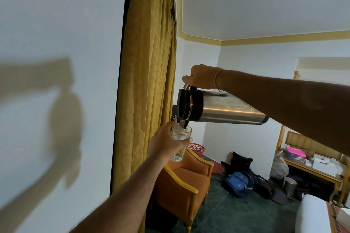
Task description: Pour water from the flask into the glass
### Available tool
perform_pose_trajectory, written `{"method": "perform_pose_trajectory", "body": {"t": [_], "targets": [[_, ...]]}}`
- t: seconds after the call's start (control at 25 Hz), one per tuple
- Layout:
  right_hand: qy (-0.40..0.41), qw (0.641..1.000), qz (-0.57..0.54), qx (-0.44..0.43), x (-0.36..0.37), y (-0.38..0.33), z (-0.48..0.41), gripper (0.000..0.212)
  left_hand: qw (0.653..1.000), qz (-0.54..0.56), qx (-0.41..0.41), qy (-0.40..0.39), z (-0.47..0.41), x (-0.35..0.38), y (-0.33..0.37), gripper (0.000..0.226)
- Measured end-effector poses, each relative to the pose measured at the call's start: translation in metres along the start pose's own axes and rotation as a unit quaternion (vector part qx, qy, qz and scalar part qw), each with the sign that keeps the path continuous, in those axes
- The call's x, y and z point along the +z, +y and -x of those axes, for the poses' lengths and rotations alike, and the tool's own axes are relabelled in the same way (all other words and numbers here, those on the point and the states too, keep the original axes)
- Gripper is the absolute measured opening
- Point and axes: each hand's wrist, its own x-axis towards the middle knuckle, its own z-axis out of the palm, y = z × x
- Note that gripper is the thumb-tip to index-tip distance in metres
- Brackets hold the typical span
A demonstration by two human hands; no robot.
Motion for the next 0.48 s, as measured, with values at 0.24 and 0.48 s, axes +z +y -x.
{"method": "perform_pose_trajectory", "body": {"t": [0.24,0.48], "targets": [[0.007,0.999,0.048,-0.018,0.002,-0.006,0.0,0.047,1.0,0.006,-0.001,0.009,0.002,-0.002,0.0,0.082],[0.012,0.997,0.071,-0.032,-0.002,-0.014,0.0,0.047,1.0,0.004,-0.013,0.003,0.001,-0.002,-0.002,0.084]]}}
